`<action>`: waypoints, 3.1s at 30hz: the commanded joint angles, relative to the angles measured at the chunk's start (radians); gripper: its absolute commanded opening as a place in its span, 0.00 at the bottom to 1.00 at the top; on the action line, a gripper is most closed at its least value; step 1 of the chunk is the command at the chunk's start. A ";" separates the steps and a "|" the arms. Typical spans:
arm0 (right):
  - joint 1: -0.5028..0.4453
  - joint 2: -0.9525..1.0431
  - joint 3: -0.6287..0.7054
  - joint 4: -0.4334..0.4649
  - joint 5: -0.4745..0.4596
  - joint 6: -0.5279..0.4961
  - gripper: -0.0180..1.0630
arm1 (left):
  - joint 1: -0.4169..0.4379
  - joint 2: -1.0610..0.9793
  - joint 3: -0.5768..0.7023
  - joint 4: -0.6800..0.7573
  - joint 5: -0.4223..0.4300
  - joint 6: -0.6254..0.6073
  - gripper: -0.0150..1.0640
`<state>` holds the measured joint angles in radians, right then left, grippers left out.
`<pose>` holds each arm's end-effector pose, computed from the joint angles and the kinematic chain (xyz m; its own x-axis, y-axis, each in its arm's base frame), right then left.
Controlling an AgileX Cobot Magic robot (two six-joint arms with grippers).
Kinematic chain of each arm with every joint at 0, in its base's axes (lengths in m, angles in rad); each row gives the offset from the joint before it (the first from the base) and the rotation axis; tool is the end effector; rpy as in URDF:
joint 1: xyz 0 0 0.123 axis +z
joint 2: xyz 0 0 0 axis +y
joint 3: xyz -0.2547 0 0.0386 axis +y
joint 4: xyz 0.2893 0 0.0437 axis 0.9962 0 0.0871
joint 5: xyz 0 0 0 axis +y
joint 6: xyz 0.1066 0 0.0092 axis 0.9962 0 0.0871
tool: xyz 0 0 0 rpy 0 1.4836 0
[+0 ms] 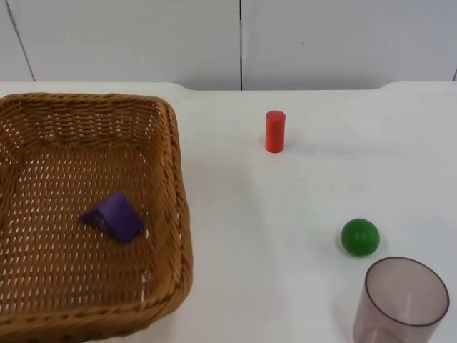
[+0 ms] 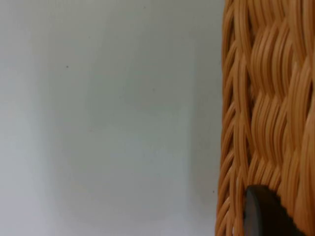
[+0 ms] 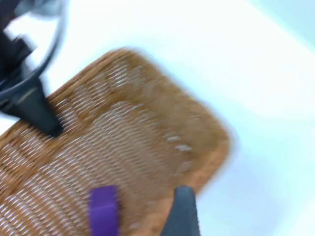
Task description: Pick up the basket with the left hand and place the triangular block into the basket with the right hand.
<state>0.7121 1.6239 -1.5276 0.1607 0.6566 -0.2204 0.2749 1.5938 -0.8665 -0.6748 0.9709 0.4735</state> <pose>0.3174 0.2878 0.3256 -0.3962 -0.4637 -0.7925 -0.7486 0.6629 -0.0136 0.3006 0.0274 0.1257 -0.9678 -0.2291 -0.1044 -0.1458 0.8480 -0.5095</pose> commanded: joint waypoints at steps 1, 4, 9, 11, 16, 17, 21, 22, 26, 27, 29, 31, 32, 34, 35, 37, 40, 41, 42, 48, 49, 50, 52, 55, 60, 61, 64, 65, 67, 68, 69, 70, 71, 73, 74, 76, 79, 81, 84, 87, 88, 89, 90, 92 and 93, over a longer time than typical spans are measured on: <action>-0.031 -0.080 0.043 -0.003 0.007 0.006 0.61 | 0.005 -0.006 0.003 -0.055 0.002 0.004 0.01; -0.079 -0.249 0.154 -0.010 -0.037 -0.008 0.61 | -0.010 -0.006 0.003 -0.059 -0.031 0.007 0.01; -0.085 -0.460 0.272 -0.024 -0.150 0.000 0.61 | -0.077 0.068 -0.003 -0.113 -0.087 0.033 0.01; -0.085 -0.500 0.286 -0.024 -0.145 0.000 0.61 | -0.102 0.101 -0.010 -0.129 -0.103 0.046 0.01; -0.085 -0.622 0.341 -0.024 -0.101 0.000 0.61 | -0.189 0.241 -0.080 -0.172 -0.161 0.066 0.01; -0.085 -0.649 0.361 -0.024 -0.099 0.000 0.61 | -0.210 0.271 -0.105 -0.177 -0.169 0.070 0.01; -0.085 -0.716 0.418 -0.025 -0.093 0.000 0.61 | -0.264 0.368 -0.189 -0.179 -0.178 0.076 0.01; -0.085 -0.733 0.437 -0.025 -0.093 0.000 0.61 | -0.275 0.392 -0.211 -0.176 -0.178 0.079 0.01; -0.085 -0.792 0.492 -0.025 -0.091 0.000 0.61 | -0.296 0.463 -0.283 -0.174 -0.189 0.079 0.01; -0.085 -0.804 0.502 -0.025 -0.091 0.000 0.61 | -0.296 0.475 -0.295 -0.176 -0.195 0.079 0.01; -0.085 -0.826 0.520 -0.028 -0.085 0.000 0.61 | -0.296 0.489 -0.302 -0.182 -0.201 0.079 0.01; -0.085 -0.831 0.526 -0.028 -0.083 0.000 0.61 | -0.296 0.491 -0.305 -0.185 -0.201 0.079 0.01; -0.085 -0.836 0.527 -0.028 -0.078 0.000 0.61 | -0.296 0.491 -0.305 -0.184 -0.205 0.079 0.03; -0.085 -0.837 0.527 -0.036 -0.078 -0.002 0.61 | -0.296 0.491 -0.305 -0.184 -0.208 0.079 0.12; -0.085 -0.837 0.527 -0.036 -0.078 -0.002 0.61 | -0.296 0.491 -0.305 -0.184 -0.208 0.079 0.12; -0.085 -0.837 0.527 -0.051 -0.078 -0.002 0.61 | -0.296 0.491 -0.305 -0.184 -0.206 0.077 0.37; -0.085 -0.837 0.527 -0.054 -0.078 -0.002 0.61 | -0.296 0.485 -0.305 -0.169 -0.204 0.077 0.64; -0.085 -0.837 0.527 -0.054 -0.078 -0.018 0.61 | -0.294 0.481 -0.305 -0.156 -0.204 0.077 0.78; -0.085 -0.837 0.527 -0.054 -0.078 -0.021 0.61 | -0.286 0.471 -0.305 -0.150 -0.204 0.077 0.91; -0.085 -0.837 0.527 -0.054 -0.087 -0.043 0.61 | -0.211 0.351 -0.305 -0.096 -0.214 0.077 0.99; -0.085 -0.837 0.527 -0.056 -0.090 -0.043 0.61 | -0.198 0.311 -0.305 -0.076 -0.216 0.075 0.99; -0.085 -0.837 0.527 -0.062 -0.094 -0.043 0.61 | -0.178 0.250 -0.305 -0.051 -0.216 0.067 0.99; -0.085 -0.837 0.527 -0.065 -0.099 -0.043 0.61 | -0.168 0.200 -0.305 -0.041 -0.216 0.067 0.99; -0.085 -0.837 0.527 -0.074 -0.125 -0.043 0.61 | -0.160 0.048 -0.305 -0.030 -0.220 0.067 0.99; -0.085 -0.837 0.527 -0.081 -0.147 -0.043 0.61 | -0.180 -0.115 -0.305 -0.012 -0.215 0.067 0.99; -0.085 -0.837 0.527 -0.080 -0.149 -0.043 0.61 | -0.189 -0.158 -0.303 -0.004 -0.209 0.067 0.99; -0.085 -0.837 0.527 -0.083 -0.149 -0.043 0.61 | -0.208 -0.246 -0.303 0.018 -0.189 0.067 0.99; -0.085 -0.837 0.527 -0.083 -0.149 -0.043 0.61 | -0.217 -0.280 -0.301 0.030 -0.182 0.067 0.99; -0.085 -0.837 0.527 -0.083 -0.149 -0.043 0.61 | -0.219 -0.328 -0.298 0.047 -0.165 0.067 0.99; -0.085 -0.837 0.527 -0.083 -0.149 -0.043 0.61 | -0.219 -0.339 -0.295 0.047 -0.163 0.067 0.99; -0.085 -0.837 0.527 -0.083 -0.149 -0.043 0.61 | -0.219 -0.373 -0.279 0.041 -0.166 0.067 0.99; -0.085 -0.837 0.527 -0.083 -0.147 -0.043 0.61 | -0.219 -0.409 -0.258 0.036 -0.182 0.067 0.99; -0.085 -0.837 0.530 -0.083 -0.147 -0.043 0.61 | -0.228 -0.444 -0.238 0.025 -0.197 0.067 0.99; -0.085 -0.841 0.535 -0.083 -0.147 -0.043 0.61 | -0.245 -0.473 -0.211 0.025 -0.213 0.067 0.99; -0.085 -0.843 0.548 -0.083 -0.147 -0.043 0.61 | -0.269 -0.511 -0.180 0.032 -0.233 0.067 0.99; -0.085 -0.866 0.588 -0.081 -0.150 -0.036 0.61 | -0.321 -0.585 -0.119 0.042 -0.282 0.069 0.99; -0.085 -0.895 0.633 -0.081 -0.161 -0.027 0.61 | -0.379 -0.693 -0.047 0.065 -0.315 0.097 0.99; -0.085 -0.932 0.683 -0.077 -0.168 -0.024 0.61 | -0.394 -0.770 0.000 0.085 -0.323 0.091 0.99; -0.085 -0.977 0.724 -0.077 -0.168 -0.020 0.61 | -0.394 -0.846 0.053 0.083 -0.338 0.060 0.99; -0.085 -1.051 0.780 -0.077 -0.168 -0.016 0.61 | -0.394 -0.930 0.134 0.096 -0.348 0.049 0.99; -0.085 -1.065 0.790 -0.077 -0.168 -0.016 0.61 | -0.394 -0.965 0.160 0.104 -0.351 0.049 0.99; -0.085 -1.093 0.809 -0.077 -0.165 -0.016 0.61 | -0.394 -0.993 0.189 0.119 -0.353 0.049 0.99; -0.085 -1.117 0.829 -0.077 -0.165 -0.016 0.61 | -0.394 -1.024 0.215 0.133 -0.353 0.044 0.99; -0.085 -1.145 0.844 -0.077 -0.164 -0.016 0.61 | -0.394 -1.057 0.237 0.138 -0.353 0.041 0.99; -0.085 -1.174 0.863 -0.077 -0.162 -0.016 0.61 | -0.394 -1.088 0.254 0.139 -0.353 0.041 0.99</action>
<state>0.6312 0.4813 -0.6835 0.0839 0.5060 -0.2352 -0.1115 0.5365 -0.6291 -0.5480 0.6344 0.5248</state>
